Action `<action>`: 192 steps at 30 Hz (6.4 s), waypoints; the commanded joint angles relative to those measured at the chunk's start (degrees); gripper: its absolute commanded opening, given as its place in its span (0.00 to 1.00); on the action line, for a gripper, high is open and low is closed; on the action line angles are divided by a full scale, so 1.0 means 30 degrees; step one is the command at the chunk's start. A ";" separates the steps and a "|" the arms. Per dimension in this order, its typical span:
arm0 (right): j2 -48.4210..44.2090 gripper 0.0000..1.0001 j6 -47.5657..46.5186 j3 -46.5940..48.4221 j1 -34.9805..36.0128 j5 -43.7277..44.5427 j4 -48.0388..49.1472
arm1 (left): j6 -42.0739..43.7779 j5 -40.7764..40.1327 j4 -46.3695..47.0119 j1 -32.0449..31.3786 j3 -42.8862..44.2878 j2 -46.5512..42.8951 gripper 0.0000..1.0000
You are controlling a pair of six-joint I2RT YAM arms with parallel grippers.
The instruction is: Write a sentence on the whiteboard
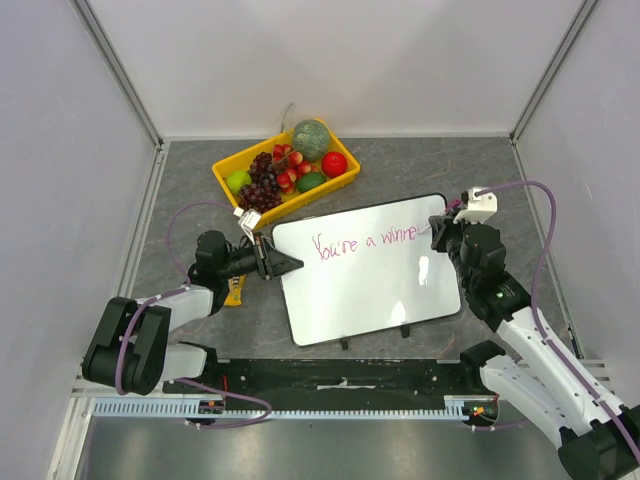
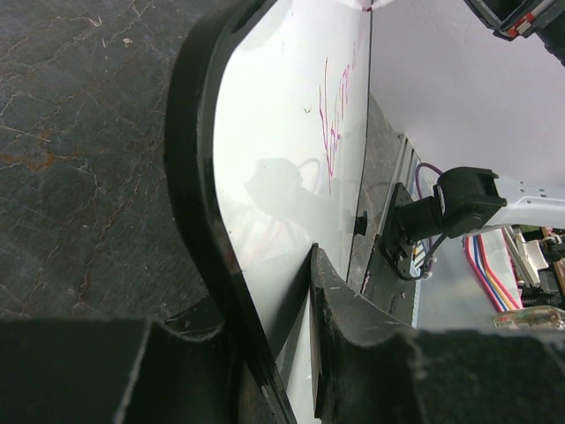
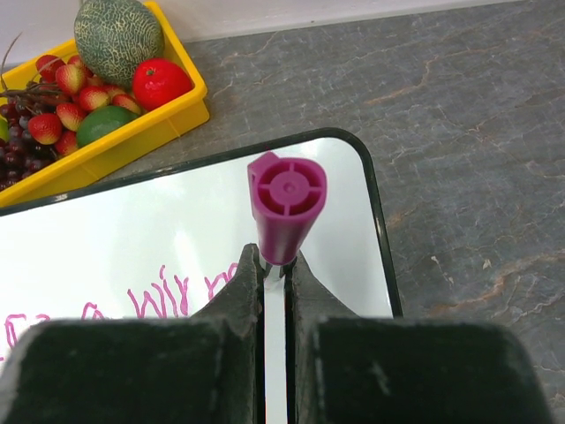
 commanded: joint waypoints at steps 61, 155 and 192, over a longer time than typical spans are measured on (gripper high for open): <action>0.0740 0.00 -0.0347 0.0703 -0.0373 0.0775 0.1053 | 0.3560 -0.0774 -0.1165 -0.0583 -0.0199 0.0406 0.02; 0.2322 0.00 -0.1254 0.1377 0.9526 -0.0310 0.4450 | 0.3560 -0.0745 -0.1194 -0.0554 -0.0140 0.0494 0.02; 0.1881 0.00 -0.2515 -0.0821 1.3103 0.2094 0.6325 | 0.3619 -0.0804 -0.1282 -0.0555 -0.0169 0.0493 0.02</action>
